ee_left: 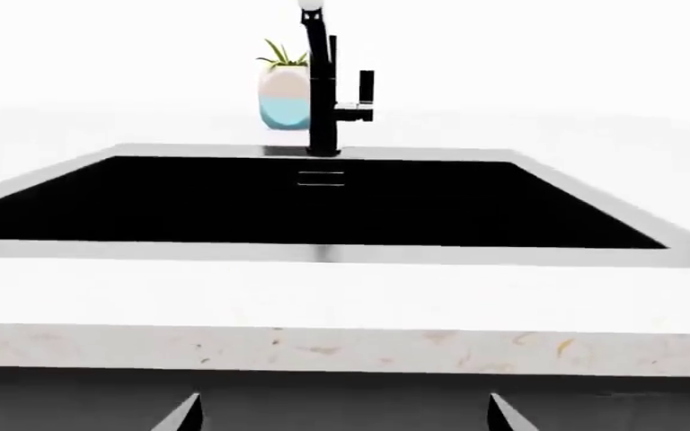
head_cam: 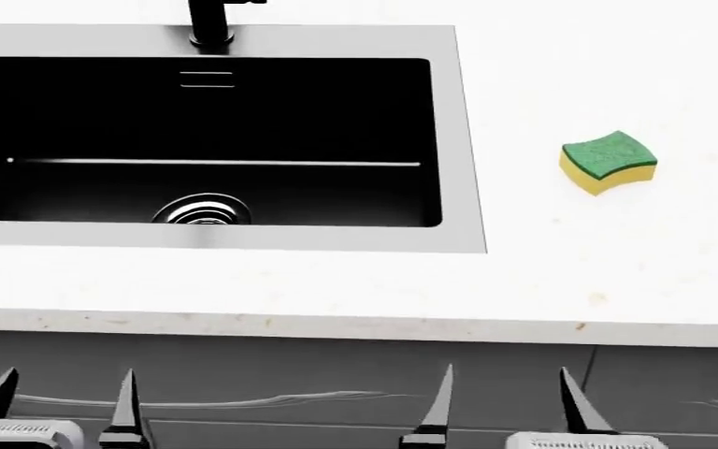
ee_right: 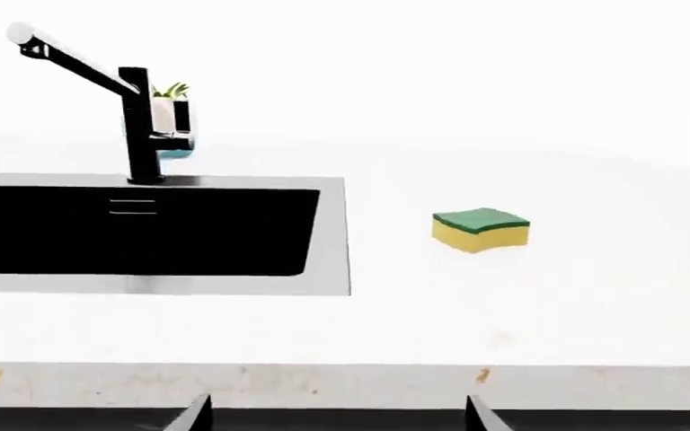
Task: Pick the pan and sponge and place them into the sink. Then turn on the water.
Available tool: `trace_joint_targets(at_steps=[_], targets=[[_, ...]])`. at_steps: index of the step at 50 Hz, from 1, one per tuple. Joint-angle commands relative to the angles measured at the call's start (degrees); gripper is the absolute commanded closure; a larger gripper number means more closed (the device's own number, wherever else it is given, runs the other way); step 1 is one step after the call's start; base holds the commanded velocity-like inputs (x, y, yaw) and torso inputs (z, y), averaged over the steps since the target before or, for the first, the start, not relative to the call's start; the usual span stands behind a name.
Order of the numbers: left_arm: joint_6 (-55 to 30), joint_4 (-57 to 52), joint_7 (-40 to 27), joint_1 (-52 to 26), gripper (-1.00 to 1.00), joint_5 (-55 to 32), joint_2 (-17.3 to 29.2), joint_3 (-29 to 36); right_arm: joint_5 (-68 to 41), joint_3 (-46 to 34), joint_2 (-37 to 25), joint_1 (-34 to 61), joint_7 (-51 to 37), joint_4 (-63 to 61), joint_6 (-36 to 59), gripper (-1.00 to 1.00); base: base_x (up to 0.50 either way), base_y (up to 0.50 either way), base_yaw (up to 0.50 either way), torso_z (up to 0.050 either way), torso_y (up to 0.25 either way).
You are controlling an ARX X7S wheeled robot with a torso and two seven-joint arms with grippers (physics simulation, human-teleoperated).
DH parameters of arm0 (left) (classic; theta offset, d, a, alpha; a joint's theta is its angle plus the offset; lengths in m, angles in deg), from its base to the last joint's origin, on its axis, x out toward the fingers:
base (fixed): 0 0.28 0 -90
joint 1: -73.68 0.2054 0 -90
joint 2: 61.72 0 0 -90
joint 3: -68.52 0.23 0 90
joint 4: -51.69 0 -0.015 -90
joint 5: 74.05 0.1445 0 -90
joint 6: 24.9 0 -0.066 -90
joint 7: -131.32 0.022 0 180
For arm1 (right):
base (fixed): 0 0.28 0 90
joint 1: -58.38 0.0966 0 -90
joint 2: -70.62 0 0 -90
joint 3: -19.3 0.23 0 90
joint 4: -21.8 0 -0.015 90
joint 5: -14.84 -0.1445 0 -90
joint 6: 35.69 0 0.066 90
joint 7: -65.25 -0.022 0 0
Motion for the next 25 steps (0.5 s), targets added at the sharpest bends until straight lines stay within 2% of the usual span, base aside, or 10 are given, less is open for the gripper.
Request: trace_joint_targets(at_steps=[1,4,7,11,20,24,25], targets=[[-27.9,-22.0,-2.1,-10.9,-1.0,-8.1,5.8,-3.7,-9.0,6.6,-5.0,12.0,-1.5,-21.4,26.7,-1.0,0.0,0.0,0.0,0.0,0.0],[-36.3,-25.9,-2.5,-16.7,-1.0,-11.8,6.9,-6.2,-11.7,9.4,-8.2,16.9,-1.1,-24.3,34.4,-1.0,0.0,0.0,0.0,0.0,0.0],[-44.1,-29.4,-2.6,-20.4,-1.0,-17.2,6.8,-12.0,-12.8,10.1,-11.3,20.7,-1.6,-26.9,41.0,-1.0,0.0,0.0,0.0,0.0,0.0],[-47.5,-29.1,-2.6,-22.8,-1.0,-18.2,7.9,-11.5,-15.6,14.9,-11.2,22.8,-2.0,-28.1,44.7,-1.0,0.0,0.0,0.0,0.0,0.0],[-46.3,-31.1,-3.0,-17.5,-1.0,-18.2,8.3,-13.8,-14.1,17.1,-11.8,13.9,-2.6,-30.2,41.9,-1.0,0.04,0.01,0.0,0.0,0.0],[-48.3,-32.7,-3.1,-18.0,-1.0,-19.4,8.9,-14.8,-14.0,17.1,-12.4,14.1,-2.7,-30.1,42.4,-1.0,0.19,0.08,0.0,0.0,0.0],[-48.1,-31.7,-3.6,-18.9,-1.0,-18.7,8.7,-13.1,-13.7,16.6,-12.6,14.0,-2.8,-29.9,42.3,-1.0,0.2,0.07,0.0,0.0,0.0]])
